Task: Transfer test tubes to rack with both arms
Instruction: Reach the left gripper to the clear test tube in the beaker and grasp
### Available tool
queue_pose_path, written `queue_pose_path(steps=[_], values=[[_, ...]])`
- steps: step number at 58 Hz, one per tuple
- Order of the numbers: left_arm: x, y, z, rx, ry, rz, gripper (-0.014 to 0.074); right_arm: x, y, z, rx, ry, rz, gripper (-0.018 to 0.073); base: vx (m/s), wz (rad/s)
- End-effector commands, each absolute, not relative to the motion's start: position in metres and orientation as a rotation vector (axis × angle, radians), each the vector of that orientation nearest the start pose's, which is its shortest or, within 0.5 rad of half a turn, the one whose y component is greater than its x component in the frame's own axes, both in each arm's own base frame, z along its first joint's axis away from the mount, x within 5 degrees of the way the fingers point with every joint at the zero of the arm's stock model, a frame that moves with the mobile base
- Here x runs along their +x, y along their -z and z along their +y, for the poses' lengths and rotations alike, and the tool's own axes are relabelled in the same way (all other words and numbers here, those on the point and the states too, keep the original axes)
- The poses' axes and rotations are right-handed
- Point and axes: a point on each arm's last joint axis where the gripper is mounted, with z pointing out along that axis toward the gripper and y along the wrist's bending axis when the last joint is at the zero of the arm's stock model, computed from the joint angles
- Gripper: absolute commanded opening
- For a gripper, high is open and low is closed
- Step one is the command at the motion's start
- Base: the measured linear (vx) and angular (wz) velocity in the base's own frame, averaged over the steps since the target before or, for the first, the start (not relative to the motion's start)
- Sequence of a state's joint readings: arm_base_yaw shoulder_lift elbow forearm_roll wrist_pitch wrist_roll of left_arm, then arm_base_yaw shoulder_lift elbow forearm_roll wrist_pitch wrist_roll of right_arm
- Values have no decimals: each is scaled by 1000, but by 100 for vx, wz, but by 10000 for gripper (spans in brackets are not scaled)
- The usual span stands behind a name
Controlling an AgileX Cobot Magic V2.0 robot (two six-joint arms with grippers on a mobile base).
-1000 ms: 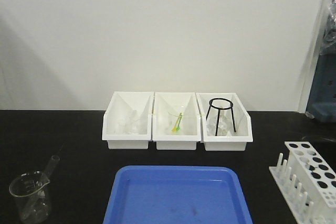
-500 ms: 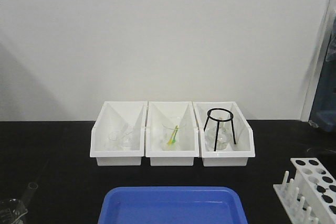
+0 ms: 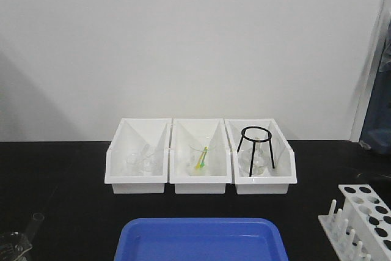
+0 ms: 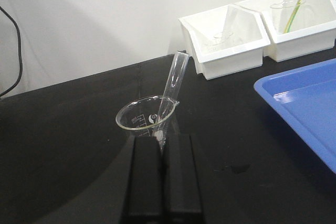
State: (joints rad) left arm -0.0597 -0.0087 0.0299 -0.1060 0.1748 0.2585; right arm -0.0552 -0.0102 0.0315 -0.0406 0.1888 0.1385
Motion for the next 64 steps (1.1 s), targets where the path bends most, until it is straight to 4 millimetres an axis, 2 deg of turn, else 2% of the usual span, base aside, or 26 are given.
queue_pose_path(steps=[1,36,42,53,64], values=[[57,-186,-4,163,-50,1607,-17,57,-190,-4,125,-16,1609,-7,0,0],[57,-188,-4,157,-47,1595,-17,57,-193,-4,123,-20,1580,-7,0,0],[57,-188,-5,62,53,1600,-17,56,-201,-3,113,-24,1491,-7,0,0],[57,-188,-5,55,60,1600,-17,55,-214,-3,97,-28,1348,-7,0,0],[56,-206,-2,21,41,1419,-17,53,-219,-2,88,-27,1300,-7,0,0]])
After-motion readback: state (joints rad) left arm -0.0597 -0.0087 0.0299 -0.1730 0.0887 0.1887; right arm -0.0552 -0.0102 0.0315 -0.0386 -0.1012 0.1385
